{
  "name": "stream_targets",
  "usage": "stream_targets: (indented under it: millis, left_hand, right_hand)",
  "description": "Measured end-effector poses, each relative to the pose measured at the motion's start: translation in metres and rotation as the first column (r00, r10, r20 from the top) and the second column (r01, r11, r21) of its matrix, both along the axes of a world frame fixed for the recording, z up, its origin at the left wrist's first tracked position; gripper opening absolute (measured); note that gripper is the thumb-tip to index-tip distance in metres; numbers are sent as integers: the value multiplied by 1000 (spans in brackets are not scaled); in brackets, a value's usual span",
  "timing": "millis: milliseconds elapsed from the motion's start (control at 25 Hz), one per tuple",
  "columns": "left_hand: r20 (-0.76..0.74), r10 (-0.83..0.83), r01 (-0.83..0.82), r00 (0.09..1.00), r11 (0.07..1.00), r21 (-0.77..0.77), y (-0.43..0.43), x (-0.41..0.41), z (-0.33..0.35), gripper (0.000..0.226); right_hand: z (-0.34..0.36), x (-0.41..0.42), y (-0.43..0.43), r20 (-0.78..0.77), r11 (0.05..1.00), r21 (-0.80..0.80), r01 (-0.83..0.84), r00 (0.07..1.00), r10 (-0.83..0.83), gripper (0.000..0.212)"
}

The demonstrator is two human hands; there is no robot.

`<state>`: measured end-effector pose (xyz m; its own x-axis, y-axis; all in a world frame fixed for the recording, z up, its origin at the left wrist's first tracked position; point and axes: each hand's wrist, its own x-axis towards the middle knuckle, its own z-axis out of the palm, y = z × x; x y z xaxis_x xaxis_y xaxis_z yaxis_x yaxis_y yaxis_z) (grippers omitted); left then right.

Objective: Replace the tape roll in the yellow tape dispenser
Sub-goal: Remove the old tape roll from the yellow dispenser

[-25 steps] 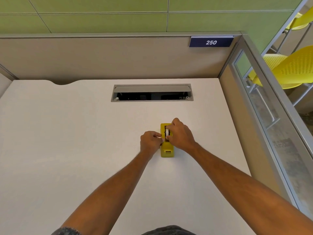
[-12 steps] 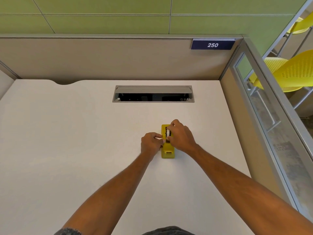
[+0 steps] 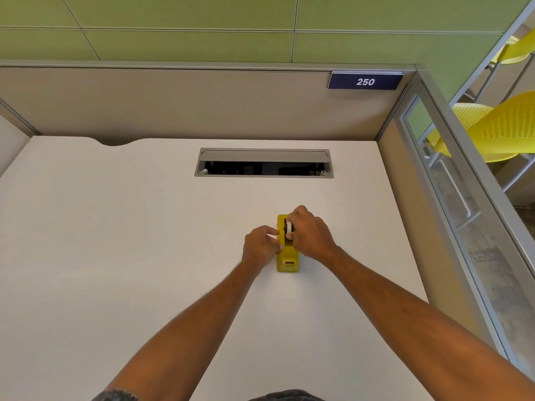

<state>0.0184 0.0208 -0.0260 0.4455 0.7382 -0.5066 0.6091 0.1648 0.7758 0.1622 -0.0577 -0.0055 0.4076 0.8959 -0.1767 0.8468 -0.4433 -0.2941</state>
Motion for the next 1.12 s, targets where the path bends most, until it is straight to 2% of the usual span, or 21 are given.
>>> stream_targets:
  millis: [200, 280, 480, 720, 880, 1000, 1120]
  left_hand:
    - [-4, 0, 0, 1000, 1000, 0, 1, 1, 0, 35]
    - [7, 38, -38, 999, 999, 10, 1, 3, 2, 27]
    - [158, 200, -189, 967, 978, -87, -1, 7, 10, 22]
    - [367, 196, -104, 909, 961, -257, -9, -5, 14, 21]
    - [400, 185, -79, 898, 961, -266, -9, -21, 16, 23]
    - [424, 173, -49, 889, 956, -288, -7, -36, 16, 25]
    - [437, 190, -43, 879, 945, -324, -5, -51, 14, 30]
  right_hand:
    - [5, -1, 1, -37, 999, 16, 27, 999, -27, 34]
    - [8, -2, 1, -63, 999, 30, 37, 997, -35, 35]
    - [13, -2, -4, -142, 994, 102, 36, 990, -21, 28]
    - [18, -9, -12, -263, 987, 162, 19, 964, 25, 21]
    - [17, -16, -17, -380, 975, 211, 75, 925, 11, 29]
    - [16, -24, -20, -507, 959, 236, 155, 862, -14, 36]
    - [14, -31, -21, -578, 952, 244, 187, 816, -12, 36]
